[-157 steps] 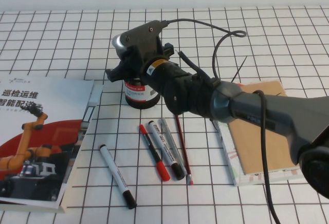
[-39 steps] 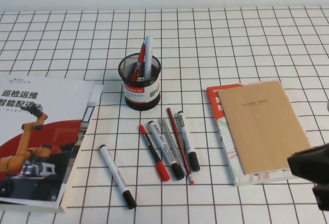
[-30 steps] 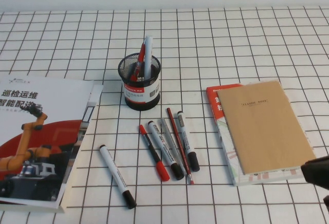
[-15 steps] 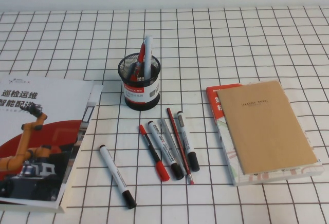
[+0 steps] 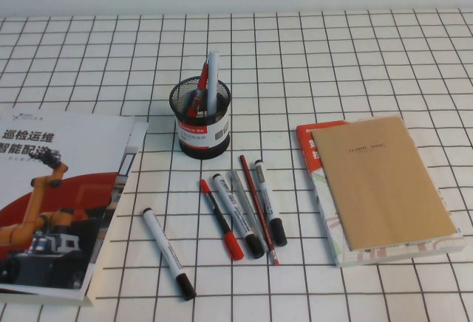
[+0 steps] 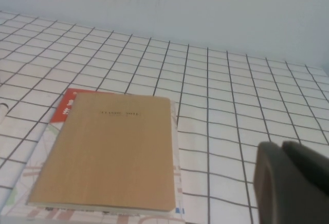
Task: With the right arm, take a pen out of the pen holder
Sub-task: 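Take a marker out of the pen holder and lay it on the table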
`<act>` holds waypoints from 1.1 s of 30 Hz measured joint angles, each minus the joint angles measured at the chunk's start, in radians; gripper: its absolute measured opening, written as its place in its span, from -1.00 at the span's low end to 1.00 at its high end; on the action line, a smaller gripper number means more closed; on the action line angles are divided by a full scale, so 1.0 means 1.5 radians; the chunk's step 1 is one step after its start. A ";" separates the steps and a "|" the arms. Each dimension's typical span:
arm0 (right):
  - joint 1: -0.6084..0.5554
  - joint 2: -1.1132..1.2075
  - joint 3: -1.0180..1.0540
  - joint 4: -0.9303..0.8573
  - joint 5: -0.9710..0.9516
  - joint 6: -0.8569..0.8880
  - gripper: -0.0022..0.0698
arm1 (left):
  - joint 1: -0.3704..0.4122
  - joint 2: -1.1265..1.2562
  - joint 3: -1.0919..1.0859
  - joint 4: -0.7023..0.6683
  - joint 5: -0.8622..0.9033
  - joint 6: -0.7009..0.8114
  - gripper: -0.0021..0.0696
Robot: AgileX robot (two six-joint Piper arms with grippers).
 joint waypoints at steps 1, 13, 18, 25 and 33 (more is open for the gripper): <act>0.001 0.000 0.004 0.000 -0.004 0.000 -0.98 | 0.000 0.000 0.000 0.000 0.000 0.000 -0.95; -0.001 -0.001 0.016 0.004 -0.020 0.000 -0.98 | 0.000 0.000 0.000 0.000 0.000 0.000 -0.95; -0.001 -0.001 0.072 -0.030 -0.117 0.067 -0.98 | 0.000 0.000 0.000 0.000 0.000 0.000 -0.95; -0.001 -0.002 0.095 -0.186 -0.121 0.282 -0.98 | 0.000 0.000 0.000 0.000 0.000 0.000 -0.95; -0.001 -0.002 0.097 -0.195 -0.019 0.307 -0.98 | 0.000 0.000 0.000 0.000 0.000 0.000 -0.95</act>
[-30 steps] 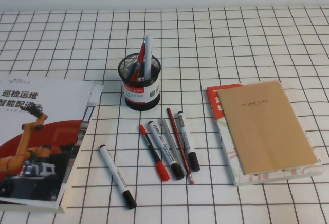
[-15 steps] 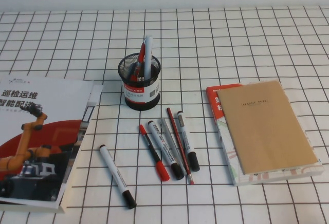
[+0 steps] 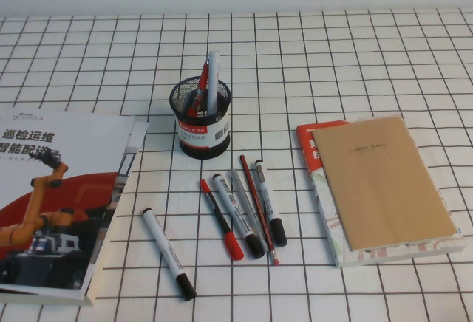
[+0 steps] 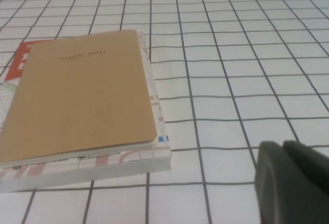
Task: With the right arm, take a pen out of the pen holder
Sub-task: 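Take a marker out of the pen holder and lay it on the table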
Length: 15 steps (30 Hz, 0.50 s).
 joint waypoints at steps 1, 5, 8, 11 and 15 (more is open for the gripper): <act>0.000 0.000 0.000 0.000 0.003 0.000 -0.98 | 0.000 0.000 0.000 0.000 0.000 0.000 -0.95; 0.000 0.000 0.000 0.000 0.006 0.001 -0.98 | 0.000 0.000 0.000 0.000 0.000 0.000 -0.95; 0.000 0.000 0.000 0.000 0.006 0.001 -0.98 | 0.000 0.000 0.000 0.000 0.000 0.000 -0.95; 0.000 0.000 0.000 -0.001 0.008 0.001 -0.98 | 0.000 0.000 0.000 0.000 0.000 0.000 -0.95; 0.000 -0.001 0.000 -0.001 0.010 0.001 -0.98 | 0.000 0.000 0.000 0.000 0.000 0.000 -0.95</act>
